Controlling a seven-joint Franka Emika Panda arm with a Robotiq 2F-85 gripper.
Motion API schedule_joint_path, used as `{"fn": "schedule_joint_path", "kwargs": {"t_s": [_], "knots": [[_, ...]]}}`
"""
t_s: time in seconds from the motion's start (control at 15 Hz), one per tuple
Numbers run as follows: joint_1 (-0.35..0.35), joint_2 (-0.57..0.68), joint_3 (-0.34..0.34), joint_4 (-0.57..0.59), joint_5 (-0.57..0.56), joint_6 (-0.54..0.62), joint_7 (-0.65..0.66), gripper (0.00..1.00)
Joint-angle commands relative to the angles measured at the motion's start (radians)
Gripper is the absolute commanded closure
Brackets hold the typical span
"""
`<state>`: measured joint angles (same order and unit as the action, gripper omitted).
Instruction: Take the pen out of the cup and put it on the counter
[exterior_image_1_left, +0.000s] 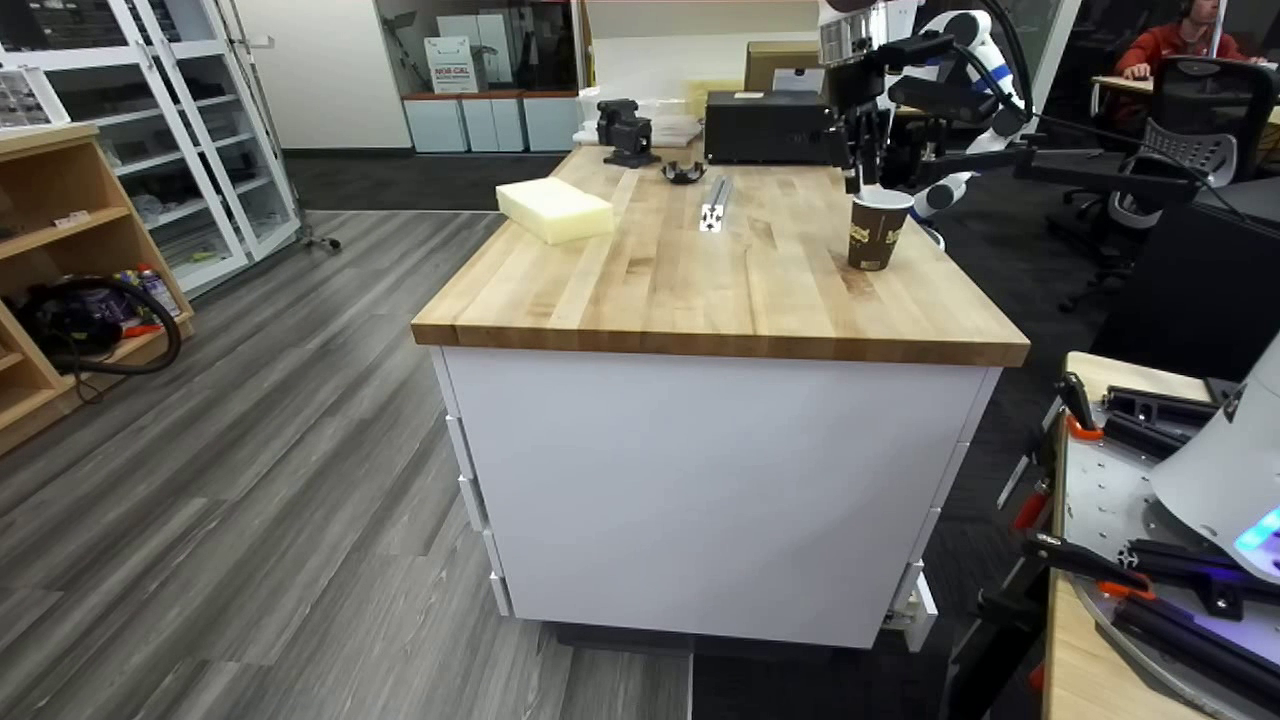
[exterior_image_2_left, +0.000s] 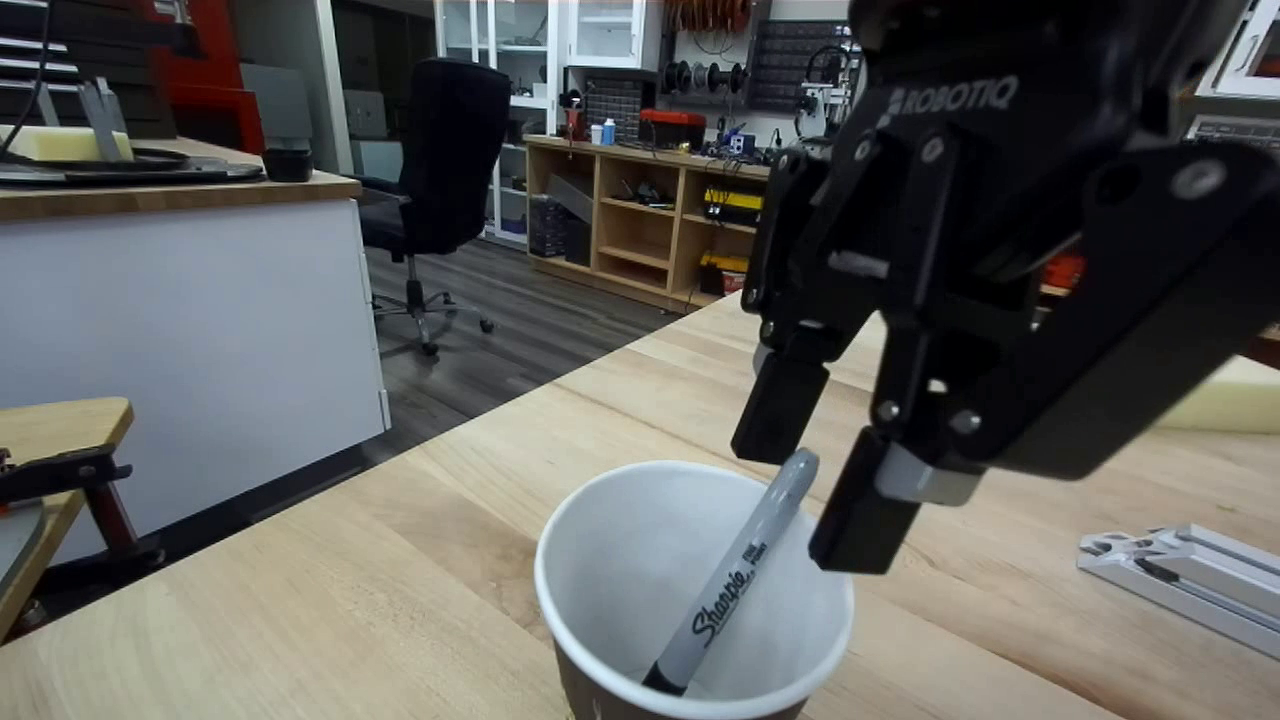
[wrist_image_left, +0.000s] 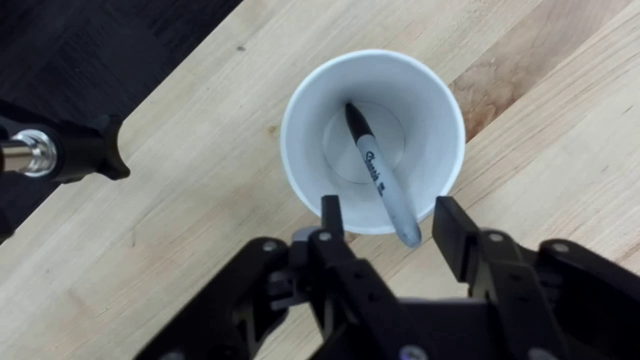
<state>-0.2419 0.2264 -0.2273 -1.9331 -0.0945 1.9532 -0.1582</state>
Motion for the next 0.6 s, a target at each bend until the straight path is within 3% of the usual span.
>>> {"fn": "schedule_joint_path", "kwargs": {"t_s": [0.0,0.07,0.13,0.27,0.53], "knots": [[-0.022,0.002,0.004,-0.002,0.016,0.042,-0.053,0.19],[-0.025,0.001,0.004,-0.004,0.020,0.048,-0.067,0.49],[-0.029,0.002,0.004,-0.002,0.022,0.050,-0.077,0.58],[-0.034,0.001,0.002,-0.001,0.023,0.049,-0.088,0.64],[-0.041,-0.005,-0.001,0.002,0.021,0.036,-0.096,0.92]]}}
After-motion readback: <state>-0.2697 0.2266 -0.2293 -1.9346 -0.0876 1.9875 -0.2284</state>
